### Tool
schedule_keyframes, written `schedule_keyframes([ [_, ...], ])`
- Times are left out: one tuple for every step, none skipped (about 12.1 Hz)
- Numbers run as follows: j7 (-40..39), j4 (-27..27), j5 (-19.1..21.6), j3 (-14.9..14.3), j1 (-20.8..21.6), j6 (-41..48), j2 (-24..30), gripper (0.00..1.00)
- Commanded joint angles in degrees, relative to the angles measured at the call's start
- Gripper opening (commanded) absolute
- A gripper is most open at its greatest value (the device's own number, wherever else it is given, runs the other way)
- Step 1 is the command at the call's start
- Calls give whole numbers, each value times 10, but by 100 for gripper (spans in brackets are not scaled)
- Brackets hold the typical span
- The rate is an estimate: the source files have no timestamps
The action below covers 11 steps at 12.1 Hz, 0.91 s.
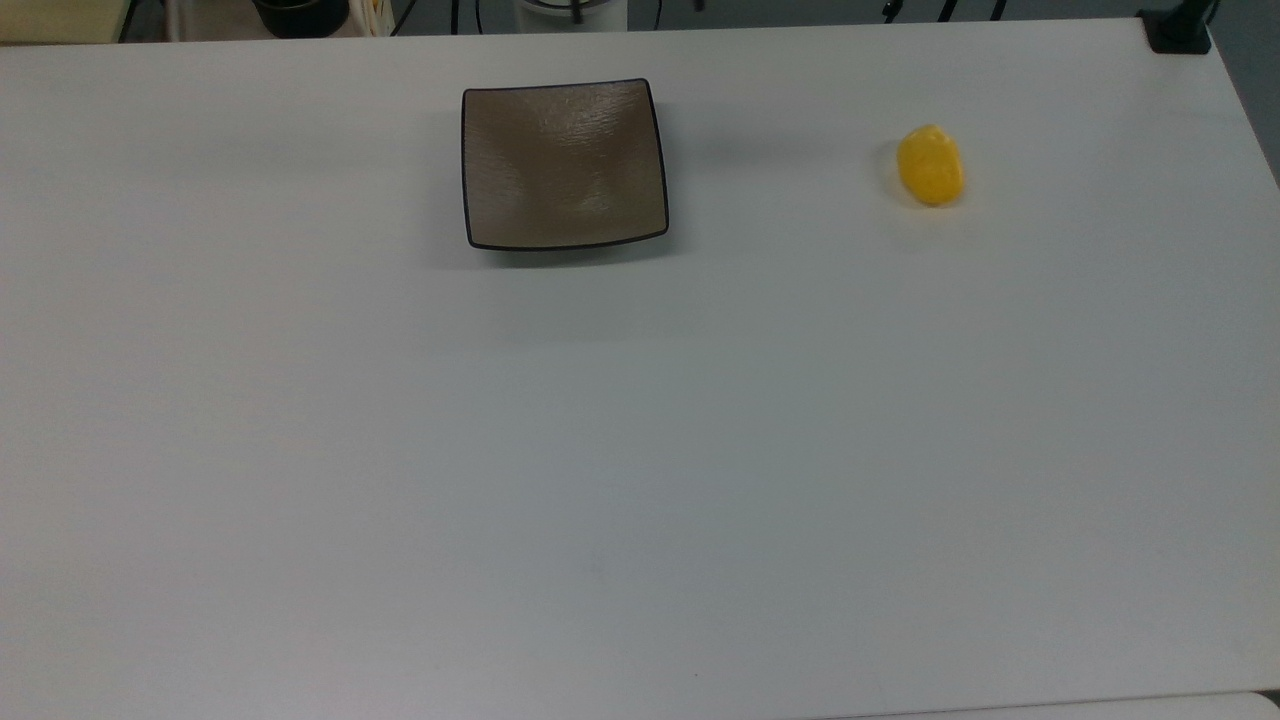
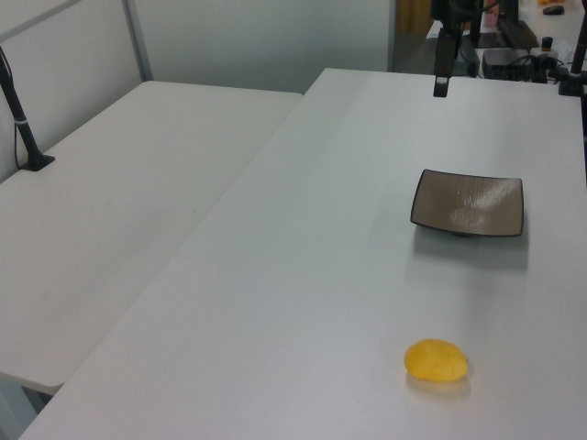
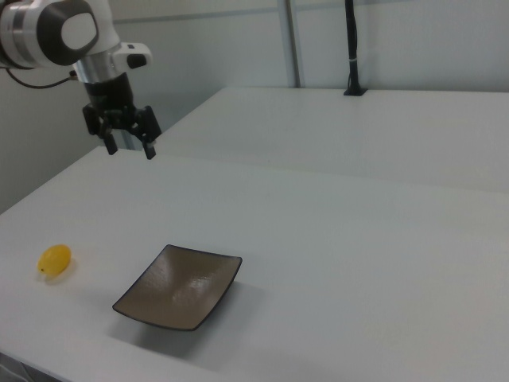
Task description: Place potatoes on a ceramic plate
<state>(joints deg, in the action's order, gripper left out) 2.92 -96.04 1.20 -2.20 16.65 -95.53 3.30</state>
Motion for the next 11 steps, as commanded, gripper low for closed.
schedule_keyframes([
  [46, 1, 14, -5, 71, 13, 3, 100],
  [74, 6, 19, -4, 87, 13, 4, 100],
  [86, 6, 21, 8, 96, 12, 7, 100],
  [113, 9, 21, 26, 108, 11, 7, 100],
  [151, 12, 21, 42, 119, 7, 4, 100],
  [166, 11, 21, 55, 132, 5, 1, 100],
  [168, 11, 21, 68, 149, 5, -4, 100],
  [174, 11, 21, 80, 161, 3, -14, 100],
  [183, 11, 21, 85, 173, -11, -25, 100],
  [197, 8, 21, 90, 181, -35, -31, 100],
  [213, 7, 21, 96, 185, -41, -43, 100],
])
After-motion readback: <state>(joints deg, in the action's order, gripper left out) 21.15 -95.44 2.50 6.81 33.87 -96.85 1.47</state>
